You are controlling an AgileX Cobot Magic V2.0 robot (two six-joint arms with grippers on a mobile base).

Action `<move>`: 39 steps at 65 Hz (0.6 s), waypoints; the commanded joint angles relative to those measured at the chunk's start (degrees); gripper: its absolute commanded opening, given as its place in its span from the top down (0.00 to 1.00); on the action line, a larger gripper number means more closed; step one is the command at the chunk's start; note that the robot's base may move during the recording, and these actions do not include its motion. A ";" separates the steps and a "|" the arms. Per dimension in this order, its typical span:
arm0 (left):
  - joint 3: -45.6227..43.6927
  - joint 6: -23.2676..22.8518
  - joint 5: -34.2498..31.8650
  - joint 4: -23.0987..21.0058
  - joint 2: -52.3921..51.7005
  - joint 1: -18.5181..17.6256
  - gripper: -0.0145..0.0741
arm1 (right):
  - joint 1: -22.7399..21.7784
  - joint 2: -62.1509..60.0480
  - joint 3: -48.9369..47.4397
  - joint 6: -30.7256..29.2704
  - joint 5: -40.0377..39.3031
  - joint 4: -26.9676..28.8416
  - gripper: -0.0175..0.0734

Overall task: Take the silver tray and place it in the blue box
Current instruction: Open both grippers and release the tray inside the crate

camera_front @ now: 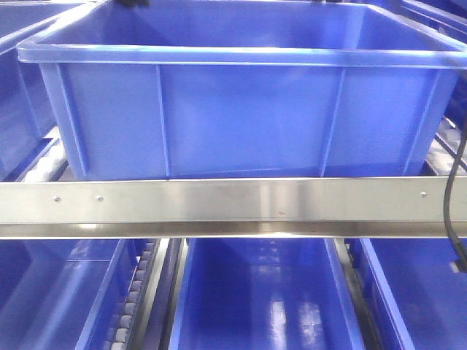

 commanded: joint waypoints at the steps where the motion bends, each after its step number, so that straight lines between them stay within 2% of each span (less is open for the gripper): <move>1: -2.09 -0.54 -3.08 2.24 -3.87 -0.07 0.94 | -0.02 -3.61 -2.25 -0.37 -4.28 -1.66 0.74; 13: -0.93 0.42 -0.04 2.35 -7.99 -0.07 0.94 | -0.02 -7.10 -1.71 -0.37 -3.46 -1.80 0.75; 19: 3.09 0.42 -1.56 2.66 -11.32 -0.07 0.94 | -0.07 -9.85 1.23 -0.37 -3.53 -3.13 0.75; 29: 14.75 0.42 -11.11 2.66 -19.06 -0.07 0.94 | -0.07 -16.93 12.01 -0.37 -10.94 -7.07 0.75; 39: 30.46 0.42 -21.60 3.07 -28.26 -0.07 0.94 | -0.07 -26.38 25.37 -0.37 -19.37 -13.70 0.75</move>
